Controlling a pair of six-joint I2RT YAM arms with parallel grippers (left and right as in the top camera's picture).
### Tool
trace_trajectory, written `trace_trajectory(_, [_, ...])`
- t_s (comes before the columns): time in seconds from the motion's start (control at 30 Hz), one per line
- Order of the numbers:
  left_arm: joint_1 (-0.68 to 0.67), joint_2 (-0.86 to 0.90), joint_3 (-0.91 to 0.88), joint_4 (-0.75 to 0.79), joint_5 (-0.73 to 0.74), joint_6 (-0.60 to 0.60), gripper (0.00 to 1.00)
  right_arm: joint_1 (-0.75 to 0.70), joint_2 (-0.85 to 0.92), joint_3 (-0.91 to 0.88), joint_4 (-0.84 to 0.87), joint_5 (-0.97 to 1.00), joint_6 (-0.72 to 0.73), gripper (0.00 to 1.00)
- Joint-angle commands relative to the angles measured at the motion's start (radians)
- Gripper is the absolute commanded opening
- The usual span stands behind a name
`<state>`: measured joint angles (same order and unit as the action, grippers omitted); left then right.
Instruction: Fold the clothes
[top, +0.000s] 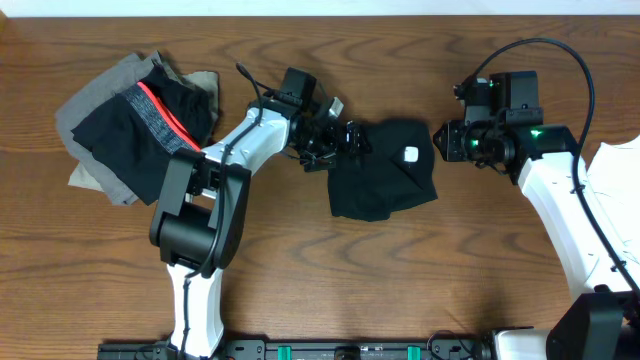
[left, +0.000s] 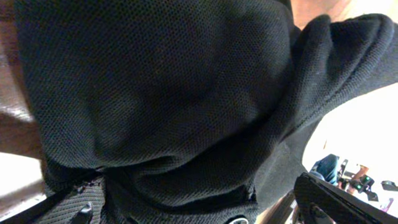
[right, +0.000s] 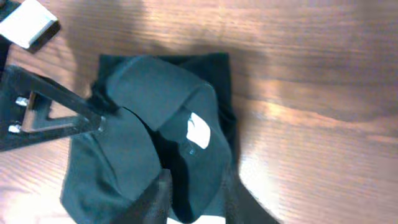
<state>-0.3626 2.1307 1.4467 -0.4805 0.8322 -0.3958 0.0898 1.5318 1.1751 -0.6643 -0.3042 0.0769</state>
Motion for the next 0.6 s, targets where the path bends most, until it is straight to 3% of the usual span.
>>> trace_trajectory(0.0, [0.000, -0.040, -0.029, -0.008, -0.008, 0.012, 0.98, 0.012, 0.011, 0.000, 0.030, -0.123, -0.064, 0.15])
trace_trajectory(0.13, [0.000, -0.094, -0.029, -0.008, -0.014, 0.017, 0.98, 0.039, 0.076, 0.000, 0.084, -0.112, -0.063, 0.04])
trace_trajectory(0.37, [0.001, -0.119, -0.029, -0.016, -0.013, 0.017, 0.98, 0.059, 0.294, 0.000, 0.260, -0.276, -0.093, 0.01])
trace_trajectory(0.57, [0.045, -0.145, -0.029, -0.060, -0.013, 0.021, 0.98, 0.051, 0.411, 0.000, 0.296, -0.167, -0.019, 0.01])
